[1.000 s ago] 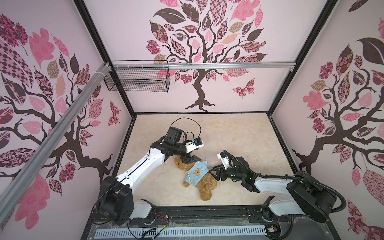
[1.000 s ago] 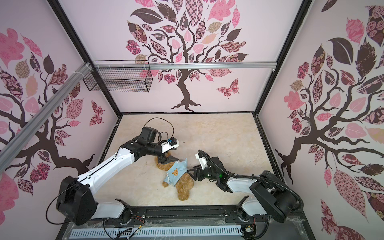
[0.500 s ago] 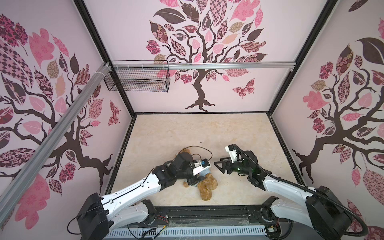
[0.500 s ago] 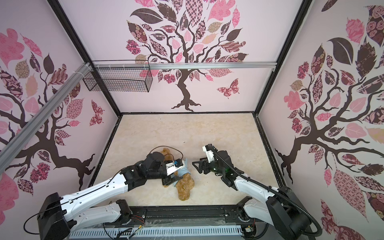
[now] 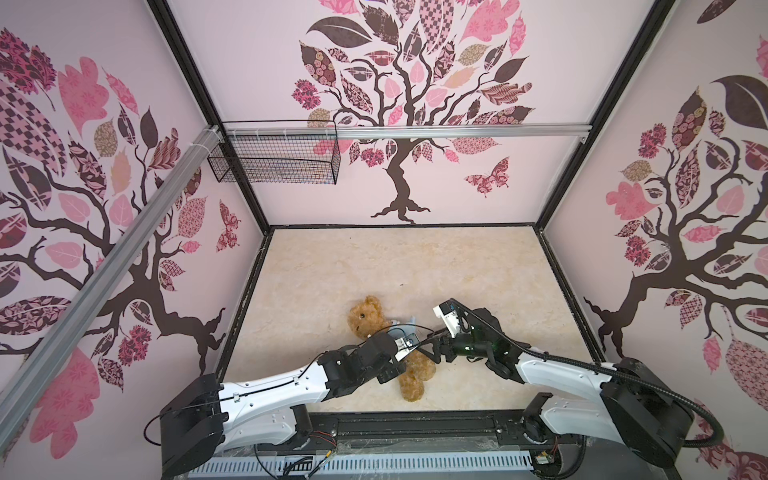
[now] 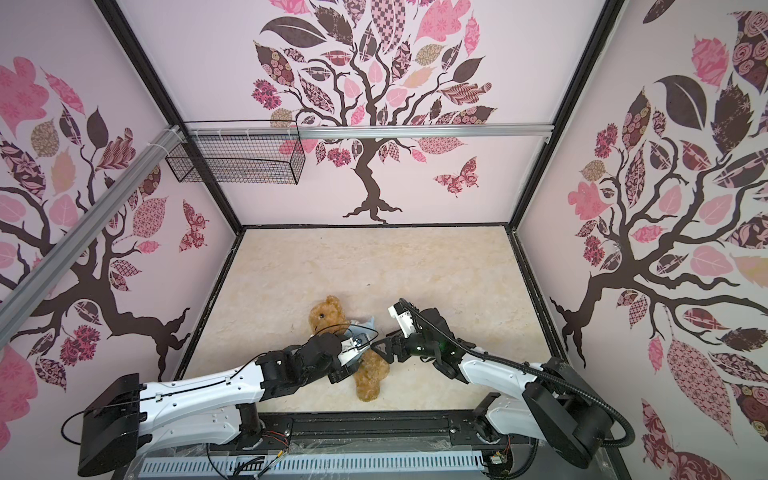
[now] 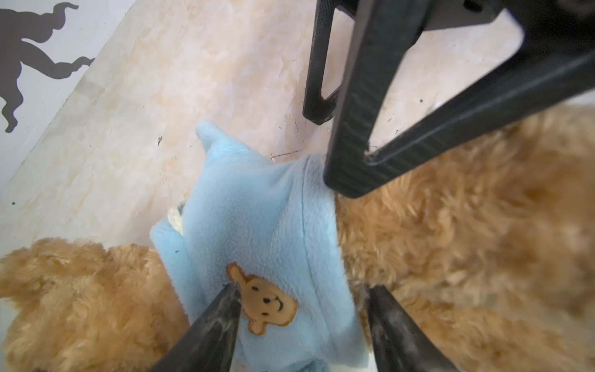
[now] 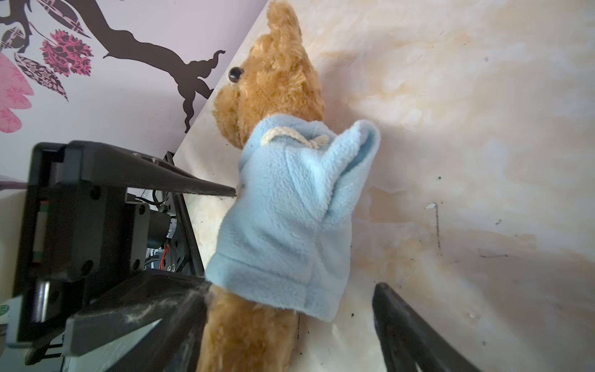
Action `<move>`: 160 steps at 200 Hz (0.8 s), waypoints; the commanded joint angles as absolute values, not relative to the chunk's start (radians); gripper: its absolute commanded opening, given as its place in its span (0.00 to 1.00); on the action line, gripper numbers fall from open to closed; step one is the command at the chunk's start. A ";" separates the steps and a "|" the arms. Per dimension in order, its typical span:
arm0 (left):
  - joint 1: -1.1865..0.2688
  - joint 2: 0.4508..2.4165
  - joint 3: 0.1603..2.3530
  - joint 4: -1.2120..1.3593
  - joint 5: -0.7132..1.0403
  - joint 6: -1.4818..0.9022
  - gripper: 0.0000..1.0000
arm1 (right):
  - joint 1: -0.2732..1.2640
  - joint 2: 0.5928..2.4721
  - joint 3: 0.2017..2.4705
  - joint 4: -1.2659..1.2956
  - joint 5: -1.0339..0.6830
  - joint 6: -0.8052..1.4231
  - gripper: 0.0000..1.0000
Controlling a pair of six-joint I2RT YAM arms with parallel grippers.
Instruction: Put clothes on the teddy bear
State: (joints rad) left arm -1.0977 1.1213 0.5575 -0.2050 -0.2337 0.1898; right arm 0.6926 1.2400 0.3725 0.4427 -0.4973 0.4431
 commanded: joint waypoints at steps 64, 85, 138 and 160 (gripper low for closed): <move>-1.111 1.220 0.531 -0.095 -0.306 0.132 0.60 | 0.701 1.289 0.346 0.478 -0.454 0.446 0.83; -1.112 1.227 0.532 -0.081 -0.342 0.123 0.49 | 0.700 1.286 0.348 0.460 -0.439 0.432 0.83; -1.111 1.202 0.501 -0.015 -0.340 0.101 0.11 | 0.700 1.193 0.346 0.441 -0.390 0.351 0.85; -1.111 1.182 0.504 0.014 -0.324 0.078 0.01 | 0.715 1.158 0.315 0.538 -0.389 0.338 0.86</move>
